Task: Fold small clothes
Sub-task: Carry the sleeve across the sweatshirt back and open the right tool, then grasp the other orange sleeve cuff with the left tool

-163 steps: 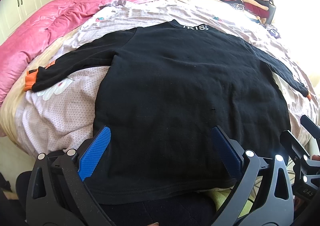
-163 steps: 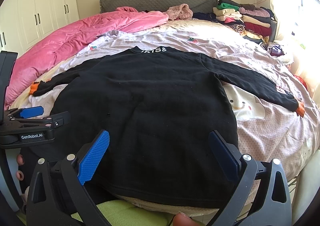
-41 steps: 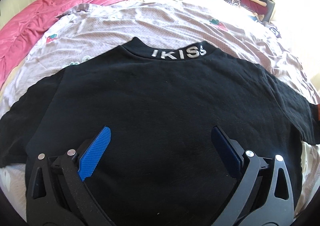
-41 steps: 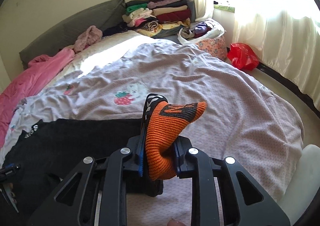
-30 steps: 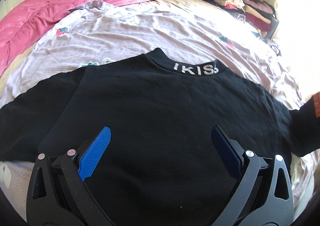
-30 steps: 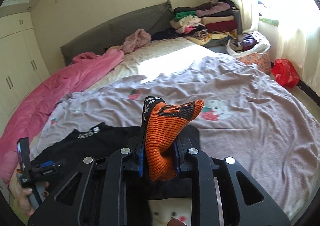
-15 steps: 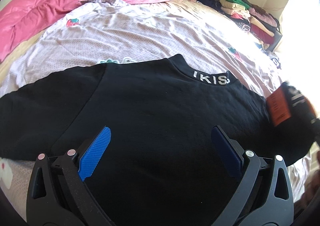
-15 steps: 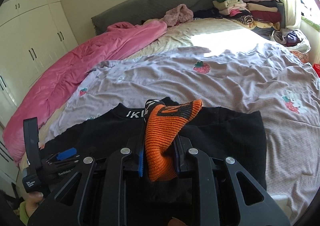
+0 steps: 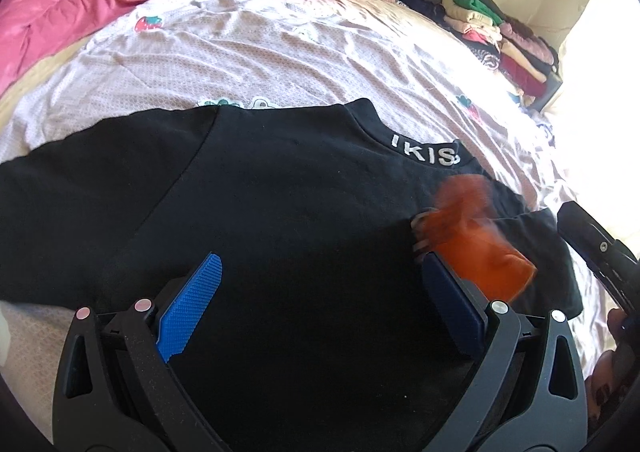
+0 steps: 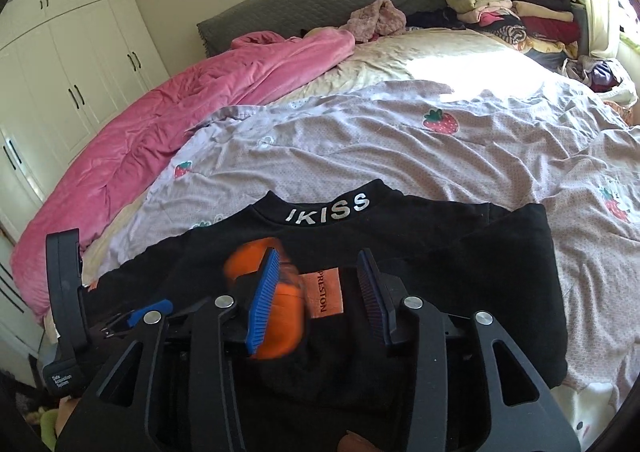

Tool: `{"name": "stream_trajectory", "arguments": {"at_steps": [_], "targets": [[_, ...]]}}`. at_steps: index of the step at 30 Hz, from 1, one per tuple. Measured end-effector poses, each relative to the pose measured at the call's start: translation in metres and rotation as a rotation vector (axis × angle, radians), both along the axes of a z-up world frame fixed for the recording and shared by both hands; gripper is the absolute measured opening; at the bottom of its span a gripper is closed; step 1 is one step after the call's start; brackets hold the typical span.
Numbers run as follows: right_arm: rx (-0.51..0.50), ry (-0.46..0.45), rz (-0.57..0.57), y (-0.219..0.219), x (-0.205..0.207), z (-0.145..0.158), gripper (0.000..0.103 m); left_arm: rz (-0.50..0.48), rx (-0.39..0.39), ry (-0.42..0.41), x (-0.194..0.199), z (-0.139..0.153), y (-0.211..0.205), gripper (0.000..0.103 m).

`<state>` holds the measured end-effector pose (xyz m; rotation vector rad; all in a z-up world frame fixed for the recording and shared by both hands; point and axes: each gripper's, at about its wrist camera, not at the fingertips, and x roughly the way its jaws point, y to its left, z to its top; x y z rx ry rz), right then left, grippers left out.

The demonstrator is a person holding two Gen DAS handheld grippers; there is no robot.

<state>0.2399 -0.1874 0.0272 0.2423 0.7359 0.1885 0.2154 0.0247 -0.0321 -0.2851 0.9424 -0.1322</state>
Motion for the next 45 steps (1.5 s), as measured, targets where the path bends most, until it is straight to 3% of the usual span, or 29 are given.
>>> {"name": "stream_trajectory", "arguments": {"at_steps": [3,10,22,23,24,25,26,27,31,37,45], "targets": [[-0.002,-0.004,-0.011,-0.006,-0.003,0.003,0.044,-0.002,-0.021,0.008,0.000,-0.002,0.002,0.094],[0.001,0.004,-0.050,-0.029,-0.016,0.001,0.048,-0.012,-0.206,-0.037,-0.007,0.002,0.011,0.094],[-0.014,-0.001,-0.123,-0.060,-0.051,-0.006,0.049,-0.124,-0.277,0.005,-0.003,-0.013,-0.025,0.090],[-0.017,0.000,-0.130,-0.062,-0.054,-0.007,0.050,-0.124,-0.266,0.004,-0.002,-0.014,-0.029,0.080],[-0.021,0.002,-0.137,-0.064,-0.056,-0.008,0.050,-0.123,-0.255,0.003,-0.001,-0.016,-0.031,0.057],[-0.024,0.008,-0.143,-0.066,-0.059,-0.010,0.050,-0.121,-0.248,0.002,0.000,-0.017,-0.032,0.044],[-0.025,0.013,-0.143,-0.067,-0.061,-0.011,0.050,-0.115,-0.234,-0.003,0.000,-0.018,-0.034,0.017],[-0.027,0.018,-0.138,-0.067,-0.063,-0.012,0.050,-0.108,-0.219,-0.012,0.000,-0.018,-0.033,0.003],[-0.047,0.027,-0.136,-0.067,-0.067,-0.017,0.050,-0.119,-0.238,-0.055,-0.003,-0.007,-0.023,0.002],[-0.043,0.037,-0.144,-0.068,-0.067,-0.020,0.050,-0.098,-0.151,-0.183,-0.014,0.030,-0.002,0.002],[-0.052,0.052,-0.132,-0.062,-0.064,-0.025,0.050,-0.076,-0.087,-0.155,-0.009,0.028,0.015,0.002]]}}
